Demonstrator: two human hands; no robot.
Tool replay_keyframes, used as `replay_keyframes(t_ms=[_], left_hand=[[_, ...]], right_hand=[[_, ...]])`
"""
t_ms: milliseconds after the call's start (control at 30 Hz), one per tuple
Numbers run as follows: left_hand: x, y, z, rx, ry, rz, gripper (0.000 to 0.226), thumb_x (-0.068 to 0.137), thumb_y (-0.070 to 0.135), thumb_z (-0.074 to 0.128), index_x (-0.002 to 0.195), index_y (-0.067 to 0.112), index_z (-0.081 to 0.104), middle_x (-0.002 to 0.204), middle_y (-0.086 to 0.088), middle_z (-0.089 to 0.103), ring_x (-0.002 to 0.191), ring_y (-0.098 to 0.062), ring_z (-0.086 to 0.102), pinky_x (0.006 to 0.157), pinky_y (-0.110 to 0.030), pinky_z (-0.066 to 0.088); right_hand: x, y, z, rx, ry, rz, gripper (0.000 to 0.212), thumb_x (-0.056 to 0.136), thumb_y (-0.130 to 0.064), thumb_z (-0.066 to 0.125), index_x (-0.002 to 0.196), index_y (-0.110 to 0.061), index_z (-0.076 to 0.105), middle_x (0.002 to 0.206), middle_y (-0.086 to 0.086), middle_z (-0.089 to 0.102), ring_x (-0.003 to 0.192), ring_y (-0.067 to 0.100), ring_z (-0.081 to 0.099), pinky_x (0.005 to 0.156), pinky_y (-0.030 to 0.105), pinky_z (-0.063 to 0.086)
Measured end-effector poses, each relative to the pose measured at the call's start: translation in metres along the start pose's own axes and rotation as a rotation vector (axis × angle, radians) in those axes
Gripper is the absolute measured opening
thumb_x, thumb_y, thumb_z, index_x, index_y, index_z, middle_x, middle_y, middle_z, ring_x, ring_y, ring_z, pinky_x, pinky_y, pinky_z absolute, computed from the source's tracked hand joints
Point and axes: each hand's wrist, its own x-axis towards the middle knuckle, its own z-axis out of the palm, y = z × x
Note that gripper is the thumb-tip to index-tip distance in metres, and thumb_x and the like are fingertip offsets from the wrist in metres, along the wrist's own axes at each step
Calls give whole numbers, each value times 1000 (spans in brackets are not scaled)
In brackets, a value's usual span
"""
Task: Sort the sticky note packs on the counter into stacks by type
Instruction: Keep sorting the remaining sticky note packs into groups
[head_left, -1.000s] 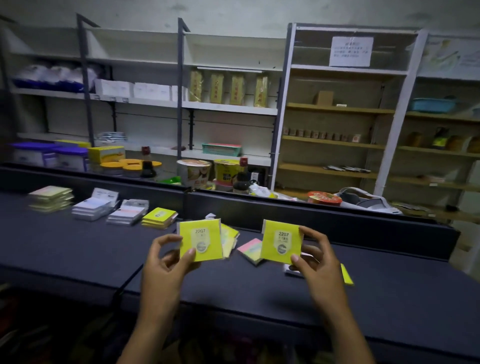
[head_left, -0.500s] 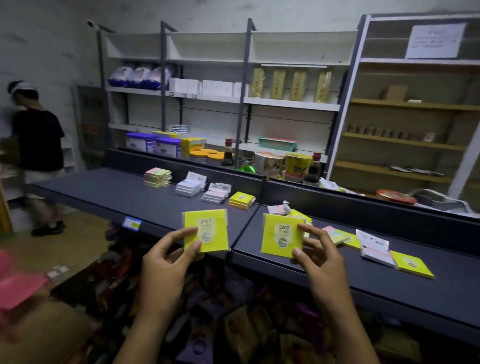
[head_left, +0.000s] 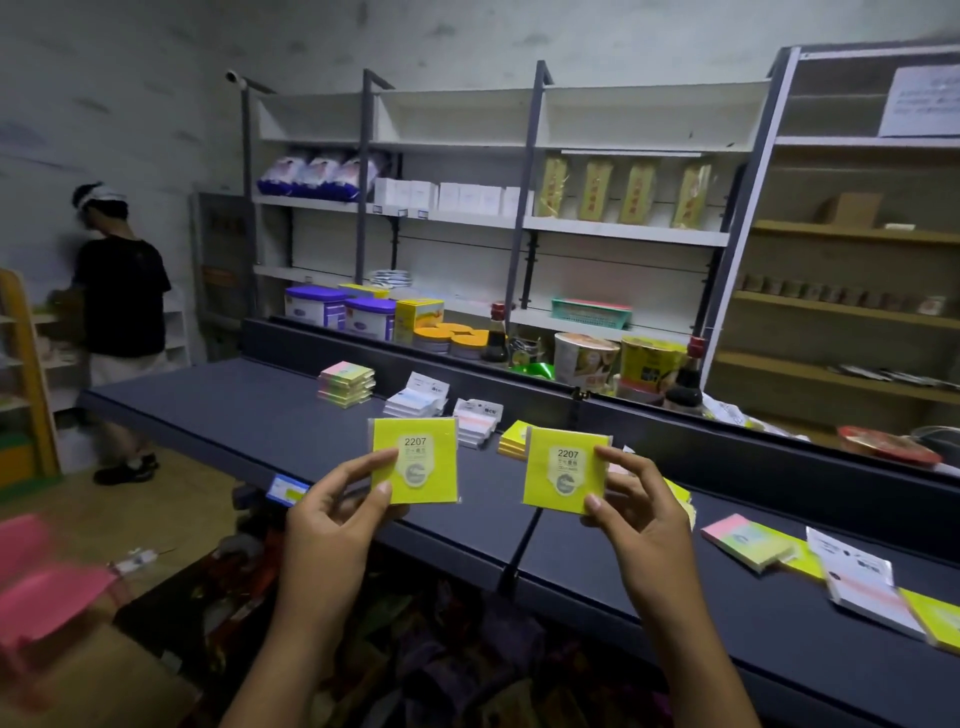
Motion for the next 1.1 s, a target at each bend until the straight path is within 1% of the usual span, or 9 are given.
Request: replay_keyframes(t_ms=[167, 300, 433, 600, 733, 867, 933, 1033, 1100], left_hand=[[48, -19, 22, -48, -32, -21, 26, 93, 3, 61, 108, 20, 74, 101, 0, 77, 93, -19, 74, 72, -23, 60], [83, -38, 37, -40, -70, -11, 26, 92, 3, 62, 110, 19, 74, 99, 1, 77, 91, -19, 74, 73, -23, 60], [124, -57, 48, -7, -134, 3, 27, 91, 2, 64, 109, 20, 74, 99, 2, 77, 91, -18, 74, 75, -24, 60], [185, -86, 62, -9, -207, 27, 31, 90, -1, 65, 108, 22, 74, 104, 4, 77, 91, -16, 74, 75, -18, 57], [234, -115, 74, 8, -297, 26, 30, 90, 3, 67, 110, 24, 73, 108, 4, 76, 92, -15, 74, 77, -18, 57], [277, -144, 91, -22, -346, -7, 32, 88, 1, 68, 106, 27, 73, 107, -1, 75, 93, -16, 74, 76, -21, 59], [294, -157, 100, -35, -366, -24, 31, 87, -2, 68, 105, 23, 72, 107, -5, 75, 94, -16, 73, 74, -19, 57], [311, -172, 109, -52, -396, -43, 31, 87, -4, 67, 105, 21, 71, 105, 1, 75, 97, -16, 73, 76, -18, 57], [320, -177, 113, -79, -411, -44, 31, 87, -3, 68, 104, 22, 72, 102, 5, 76, 95, -13, 73, 75, -18, 57]], right_hand=[[44, 23, 4, 6, 30, -11, 43, 92, 3, 64, 117, -32, 65, 107, 5, 70, 89, 18, 70, 73, 26, 58], [78, 39, 7, -13, 24, -1, 44, 91, 0, 66, 117, -36, 64, 107, 0, 71, 94, 17, 70, 76, 28, 59], [107, 58, 14, -42, 51, 23, 45, 90, -2, 69, 115, -40, 64, 103, -2, 73, 91, 20, 70, 73, 27, 55], [148, 79, 27, -108, 93, 27, 45, 89, -3, 71, 113, -40, 66, 100, -10, 72, 98, 8, 70, 78, 26, 60], [181, 99, 38, -124, 146, 41, 43, 88, -2, 72, 113, -36, 66, 97, -6, 72, 95, 8, 70, 73, 20, 58], [213, 122, 48, -144, 176, 79, 41, 85, -2, 74, 114, -31, 66, 102, 0, 73, 96, 12, 71, 78, 28, 60], [225, 132, 52, -151, 196, 117, 41, 84, -2, 75, 114, -29, 67, 101, 0, 72, 96, 14, 71, 76, 27, 60], [234, 147, 52, -170, 223, 160, 41, 83, -3, 77, 112, -29, 67, 101, 2, 71, 95, 18, 70, 71, 23, 59], [236, 153, 48, -180, 239, 177, 41, 82, -4, 78, 111, -30, 68, 101, 4, 72, 95, 21, 70, 73, 27, 61]])
